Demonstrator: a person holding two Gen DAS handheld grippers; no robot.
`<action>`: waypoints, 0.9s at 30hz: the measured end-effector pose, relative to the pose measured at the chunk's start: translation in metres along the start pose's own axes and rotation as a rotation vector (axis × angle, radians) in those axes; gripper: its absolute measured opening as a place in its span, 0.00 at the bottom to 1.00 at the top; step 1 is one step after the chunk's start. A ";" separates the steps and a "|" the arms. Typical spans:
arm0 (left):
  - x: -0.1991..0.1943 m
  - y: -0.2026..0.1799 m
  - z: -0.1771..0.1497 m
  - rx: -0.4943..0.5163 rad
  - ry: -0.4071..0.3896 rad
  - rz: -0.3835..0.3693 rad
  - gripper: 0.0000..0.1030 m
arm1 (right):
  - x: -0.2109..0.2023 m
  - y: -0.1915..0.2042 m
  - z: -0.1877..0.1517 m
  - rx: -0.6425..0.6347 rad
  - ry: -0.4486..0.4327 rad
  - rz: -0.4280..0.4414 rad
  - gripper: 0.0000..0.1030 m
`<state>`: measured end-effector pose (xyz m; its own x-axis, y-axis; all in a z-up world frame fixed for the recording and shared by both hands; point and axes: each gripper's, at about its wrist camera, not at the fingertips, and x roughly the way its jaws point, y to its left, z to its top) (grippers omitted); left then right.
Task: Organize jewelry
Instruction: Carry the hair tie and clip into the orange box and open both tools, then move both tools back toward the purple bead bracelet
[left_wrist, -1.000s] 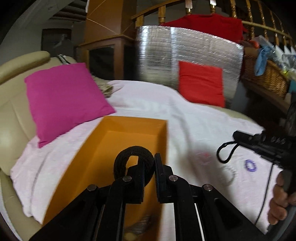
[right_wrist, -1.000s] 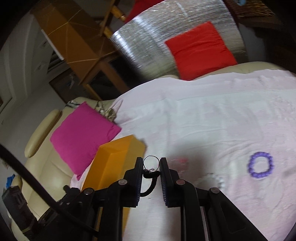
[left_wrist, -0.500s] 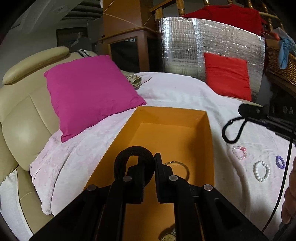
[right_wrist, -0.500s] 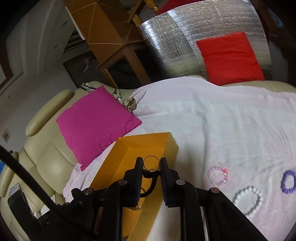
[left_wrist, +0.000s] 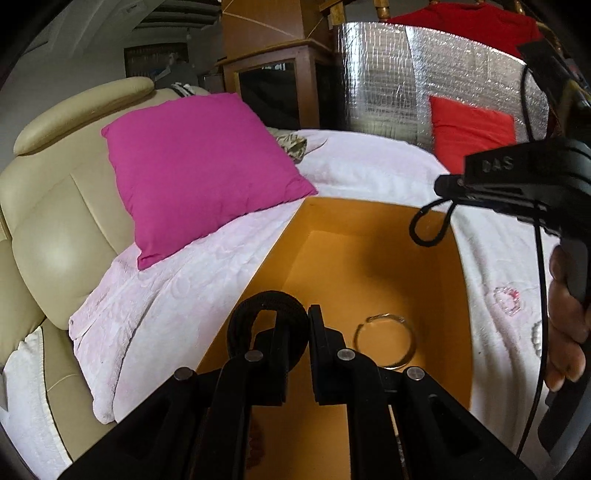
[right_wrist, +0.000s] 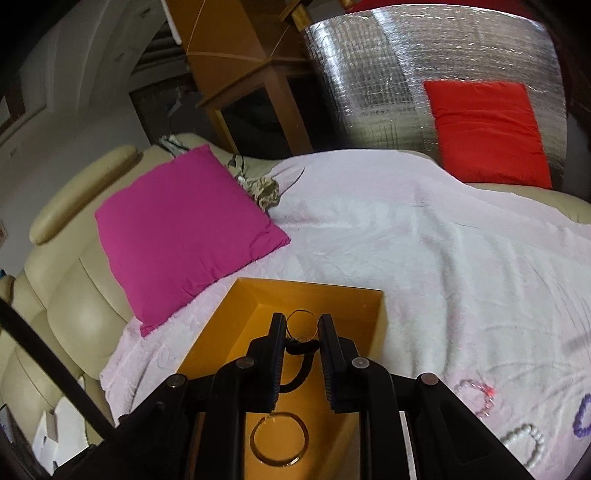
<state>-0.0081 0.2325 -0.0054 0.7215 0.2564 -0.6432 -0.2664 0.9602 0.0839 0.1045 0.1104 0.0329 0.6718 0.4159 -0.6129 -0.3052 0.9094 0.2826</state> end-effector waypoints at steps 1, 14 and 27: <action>0.002 0.001 -0.001 0.001 0.011 0.005 0.09 | 0.003 0.003 0.000 -0.006 0.003 -0.003 0.19; 0.019 0.014 -0.007 -0.019 0.085 0.001 0.51 | 0.012 -0.001 0.014 0.068 0.004 0.016 0.61; 0.005 -0.023 0.000 0.027 0.024 0.012 0.56 | -0.095 -0.132 -0.014 0.192 -0.097 -0.157 0.61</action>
<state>0.0017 0.2121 -0.0106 0.7029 0.2659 -0.6597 -0.2577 0.9597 0.1123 0.0716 -0.0493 0.0435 0.7649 0.2593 -0.5897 -0.0648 0.9417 0.3301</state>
